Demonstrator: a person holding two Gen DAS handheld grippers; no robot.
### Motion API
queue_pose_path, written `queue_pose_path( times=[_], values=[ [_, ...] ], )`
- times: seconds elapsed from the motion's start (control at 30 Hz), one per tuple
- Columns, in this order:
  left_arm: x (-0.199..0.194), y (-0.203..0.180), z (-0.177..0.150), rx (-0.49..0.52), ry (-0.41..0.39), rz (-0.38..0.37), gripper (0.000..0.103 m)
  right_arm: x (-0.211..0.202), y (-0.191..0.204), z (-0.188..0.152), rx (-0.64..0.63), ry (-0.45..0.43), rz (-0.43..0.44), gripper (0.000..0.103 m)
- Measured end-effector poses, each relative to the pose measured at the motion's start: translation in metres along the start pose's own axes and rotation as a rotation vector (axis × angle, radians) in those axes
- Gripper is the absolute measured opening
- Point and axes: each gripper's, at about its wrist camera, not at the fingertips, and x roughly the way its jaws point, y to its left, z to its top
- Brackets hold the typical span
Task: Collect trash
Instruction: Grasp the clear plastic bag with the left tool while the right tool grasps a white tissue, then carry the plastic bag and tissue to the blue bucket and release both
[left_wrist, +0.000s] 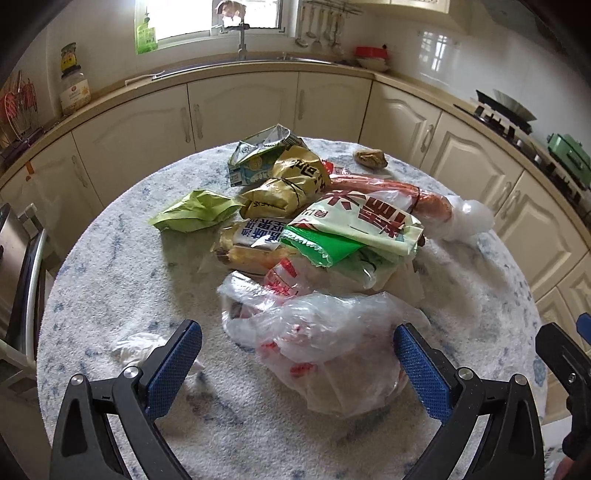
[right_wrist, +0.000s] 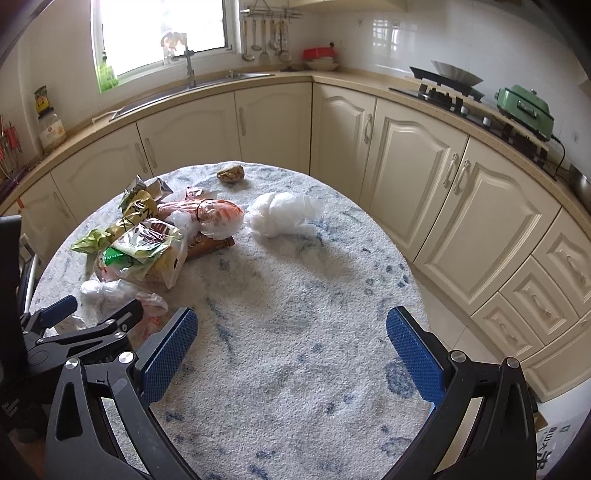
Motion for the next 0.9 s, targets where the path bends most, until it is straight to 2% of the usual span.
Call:
queue_pose_path(
  times=[0.03, 0.07, 0.13, 0.17, 0.2, 0.23, 0.4, 0.53, 0.7, 0.9],
  values=[
    [0.007, -0.001, 0.001, -0.002, 0.011, -0.024, 0.087, 0.002, 0.0, 0.0, 0.001, 0.003, 0.0, 0.103],
    [0.015, -0.001, 0.001, -0.006, 0.027, -0.055, 0.082, 0.004, 0.0, 0.0, 0.003, 0.006, 0.0, 0.103],
    [0.029, 0.001, 0.001, -0.035, 0.059, -0.141, 0.063, 0.006, 0.001, 0.001, 0.005, 0.009, 0.001, 0.103],
    [0.031, 0.0, 0.002, -0.027, 0.053, -0.143, 0.059, 0.006, 0.001, 0.001, 0.006, 0.01, -0.001, 0.103],
    [0.032, -0.001, 0.002, -0.014, 0.053, -0.157, 0.051, 0.006, 0.001, 0.001, 0.005, 0.011, -0.001, 0.103],
    [0.032, -0.002, 0.001, -0.007, 0.055, -0.166, 0.048, 0.006, 0.001, 0.001, 0.004, 0.009, -0.001, 0.103],
    [0.024, 0.009, -0.015, 0.009, 0.039, -0.178, 0.046, 0.003, 0.007, 0.0, -0.004, 0.002, 0.02, 0.103],
    [0.001, 0.03, -0.026, -0.018, 0.012, -0.16, 0.046, -0.002, 0.02, -0.003, -0.013, 0.005, 0.052, 0.103],
    [-0.04, 0.06, -0.036, -0.037, -0.054, -0.077, 0.046, -0.01, 0.047, -0.004, -0.047, -0.002, 0.103, 0.103],
    [-0.08, 0.098, -0.051, -0.071, -0.095, 0.029, 0.046, -0.012, 0.099, -0.009, -0.123, 0.009, 0.218, 0.103]
  ],
)
